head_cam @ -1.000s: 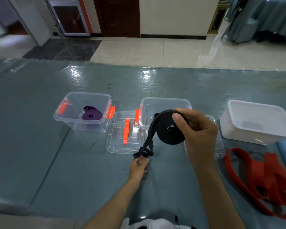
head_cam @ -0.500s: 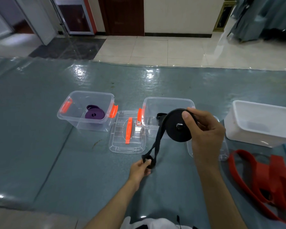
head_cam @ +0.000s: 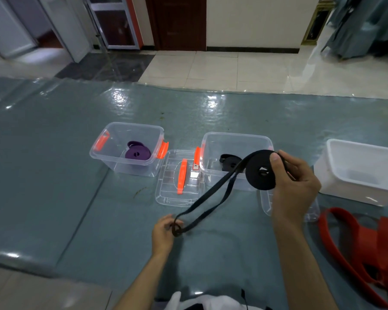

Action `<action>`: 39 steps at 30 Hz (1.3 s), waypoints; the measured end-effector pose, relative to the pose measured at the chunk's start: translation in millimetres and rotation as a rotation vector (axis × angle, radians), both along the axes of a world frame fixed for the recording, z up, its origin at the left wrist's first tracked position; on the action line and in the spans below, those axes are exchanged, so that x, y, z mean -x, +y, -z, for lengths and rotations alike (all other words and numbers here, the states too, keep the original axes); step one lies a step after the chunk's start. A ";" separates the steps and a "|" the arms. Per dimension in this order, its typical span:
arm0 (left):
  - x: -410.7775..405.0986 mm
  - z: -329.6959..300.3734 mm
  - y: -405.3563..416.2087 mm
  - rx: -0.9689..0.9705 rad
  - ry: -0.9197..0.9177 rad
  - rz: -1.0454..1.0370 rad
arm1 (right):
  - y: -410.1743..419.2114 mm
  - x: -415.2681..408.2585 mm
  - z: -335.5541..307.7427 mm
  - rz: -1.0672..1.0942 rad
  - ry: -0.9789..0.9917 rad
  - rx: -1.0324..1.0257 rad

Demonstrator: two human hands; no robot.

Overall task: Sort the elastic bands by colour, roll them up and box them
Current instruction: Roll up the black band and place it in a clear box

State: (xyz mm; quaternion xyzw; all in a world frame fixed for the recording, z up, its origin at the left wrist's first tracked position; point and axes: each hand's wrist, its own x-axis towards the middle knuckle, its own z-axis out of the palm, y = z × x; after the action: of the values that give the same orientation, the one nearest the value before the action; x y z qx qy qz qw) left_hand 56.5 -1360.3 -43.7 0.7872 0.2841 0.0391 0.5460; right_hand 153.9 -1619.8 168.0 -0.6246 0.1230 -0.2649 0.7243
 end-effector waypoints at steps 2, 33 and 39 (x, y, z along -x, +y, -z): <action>6.5 2.7 9.5 -0.021 -0.008 -0.063 | -1.8 0.2 -0.4 0.004 -0.007 0.008; 51.6 0.8 51.6 0.249 0.179 -0.291 | -0.1 35.9 2.4 0.026 -0.072 0.045; 51.2 -4.0 48.2 0.223 0.051 -0.316 | -2.0 41.1 5.9 0.019 -0.065 0.049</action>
State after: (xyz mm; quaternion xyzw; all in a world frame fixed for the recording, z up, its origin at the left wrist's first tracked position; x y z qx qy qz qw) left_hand 5.3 -1312.1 -39.7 0.6681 0.4206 0.0725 0.6095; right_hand 112.7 -1621.8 162.2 -0.6319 0.0991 -0.2950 0.7098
